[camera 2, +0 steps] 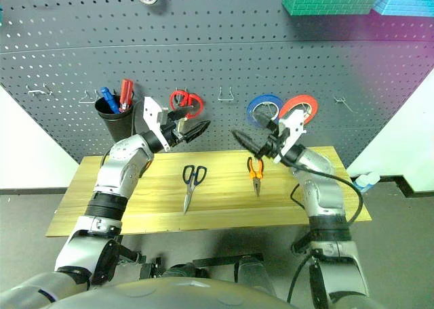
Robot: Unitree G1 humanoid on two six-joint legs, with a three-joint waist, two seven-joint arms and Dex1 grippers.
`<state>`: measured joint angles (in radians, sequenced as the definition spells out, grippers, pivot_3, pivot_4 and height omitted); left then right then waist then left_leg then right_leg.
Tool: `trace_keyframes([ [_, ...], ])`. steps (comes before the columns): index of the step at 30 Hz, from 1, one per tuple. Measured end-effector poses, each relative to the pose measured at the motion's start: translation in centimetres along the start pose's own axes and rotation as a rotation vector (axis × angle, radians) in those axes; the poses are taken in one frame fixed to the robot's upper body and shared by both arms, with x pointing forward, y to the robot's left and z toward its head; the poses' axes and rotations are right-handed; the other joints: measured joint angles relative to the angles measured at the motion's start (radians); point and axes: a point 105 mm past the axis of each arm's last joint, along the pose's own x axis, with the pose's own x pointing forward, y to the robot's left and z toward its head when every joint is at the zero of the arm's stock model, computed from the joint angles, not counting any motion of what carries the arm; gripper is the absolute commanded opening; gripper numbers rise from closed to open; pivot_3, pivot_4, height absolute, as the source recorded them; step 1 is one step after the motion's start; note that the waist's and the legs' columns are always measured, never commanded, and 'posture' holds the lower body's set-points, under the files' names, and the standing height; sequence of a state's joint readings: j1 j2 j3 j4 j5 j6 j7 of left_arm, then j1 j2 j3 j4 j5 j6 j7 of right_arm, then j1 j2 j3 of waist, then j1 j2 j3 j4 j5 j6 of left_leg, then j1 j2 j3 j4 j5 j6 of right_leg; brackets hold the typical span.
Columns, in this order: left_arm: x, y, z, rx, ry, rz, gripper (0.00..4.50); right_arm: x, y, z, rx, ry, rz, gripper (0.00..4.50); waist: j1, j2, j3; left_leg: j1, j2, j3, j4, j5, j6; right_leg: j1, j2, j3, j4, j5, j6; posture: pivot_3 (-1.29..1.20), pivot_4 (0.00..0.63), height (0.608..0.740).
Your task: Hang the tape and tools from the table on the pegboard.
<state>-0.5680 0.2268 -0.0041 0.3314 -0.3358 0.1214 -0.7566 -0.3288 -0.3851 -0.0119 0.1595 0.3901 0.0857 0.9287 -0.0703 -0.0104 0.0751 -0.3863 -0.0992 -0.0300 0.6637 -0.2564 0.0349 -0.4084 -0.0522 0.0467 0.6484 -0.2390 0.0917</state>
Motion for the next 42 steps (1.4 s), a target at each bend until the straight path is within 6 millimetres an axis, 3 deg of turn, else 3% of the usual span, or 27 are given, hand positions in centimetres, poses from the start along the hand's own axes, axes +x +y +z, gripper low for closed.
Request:
trace_keyframes([
  [2, -0.1, 0.0, -0.2, -0.005, 0.005, 0.002, 4.42, -0.4, -0.8, -2.0, -0.075, 0.112, -0.041, 4.50, -0.002, 0.000, -0.001, 0.000, 0.000, 0.000, 0.000, 0.000, 0.000, 0.000, 0.000, 0.000, -0.001, 0.001, 0.000, -0.09, 0.000, 0.740],
  [5, -0.5, 0.0, -0.7, -0.008, 0.017, 0.004, 4.42, -2.6, -4.4, -5.6, -0.123, 0.286, -0.244, 4.50, 0.001, 0.001, -0.002, 0.001, 0.000, 0.000, 0.001, 0.000, 0.000, 0.001, 0.000, 0.000, -0.001, 0.001, -0.001, -0.09, 0.000, 0.740],
  [8, -1.6, 0.1, -1.8, -0.021, 0.054, 0.010, 4.42, -4.1, -5.8, -6.6, -0.103, 0.301, -0.351, 4.50, 0.000, 0.002, -0.002, 0.001, 0.003, 0.000, 0.001, 0.000, 0.000, 0.001, 0.002, 0.000, -0.001, 0.002, -0.002, -0.09, 0.000, 0.740],
  [15, -3.7, -0.7, -4.3, -0.079, 0.167, -0.065, 4.42, -5.8, -6.7, -8.5, -0.102, 0.359, -0.436, 4.50, -0.002, 0.003, -0.003, 0.001, 0.004, 0.000, 0.001, 0.000, 0.000, 0.001, 0.003, 0.000, -0.001, 0.002, -0.003, -0.09, 0.002, 0.740],
  [23, -3.8, -1.0, -4.0, -0.077, 0.176, -0.081, 4.42, -6.2, -8.3, -7.2, -0.121, 0.331, -0.502, 4.50, -0.001, 0.003, -0.003, 0.002, 0.004, 0.000, 0.001, 0.000, 0.000, 0.002, 0.004, 0.000, -0.001, 0.002, -0.003, -0.08, 0.031, 0.740],
  [31, -3.8, -1.4, -3.5, -0.104, 0.176, -0.104, 4.42, -6.5, -8.5, -7.3, -0.127, 0.350, -0.511, 4.50, 0.000, 0.003, -0.003, 0.001, 0.005, 0.000, 0.001, 0.000, 0.000, 0.002, 0.004, 0.001, -0.001, 0.002, -0.003, -0.08, 0.050, 0.740],
  [37, -4.5, -2.4, -4.1, -0.139, 0.261, -0.183, 4.42, -9.1, -10.2, -7.7, -0.168, 0.459, -0.566, 4.50, 0.000, 0.003, 0.000, 0.001, 0.005, 0.000, 0.001, 0.000, 0.000, 0.002, 0.003, 0.001, -0.002, 0.000, -0.006, -0.07, 0.079, 0.740],
  [42, -3.6, -3.6, -4.6, -0.151, 0.296, -0.245, 4.42, -10.1, -11.0, -8.3, -0.170, 0.530, -0.600, 4.50, 0.001, 0.004, 0.005, 0.001, 0.006, 0.000, 0.001, 0.001, 0.002, 0.003, 0.003, 0.001, -0.003, 0.000, -0.006, -0.07, 0.085, 0.740],
])
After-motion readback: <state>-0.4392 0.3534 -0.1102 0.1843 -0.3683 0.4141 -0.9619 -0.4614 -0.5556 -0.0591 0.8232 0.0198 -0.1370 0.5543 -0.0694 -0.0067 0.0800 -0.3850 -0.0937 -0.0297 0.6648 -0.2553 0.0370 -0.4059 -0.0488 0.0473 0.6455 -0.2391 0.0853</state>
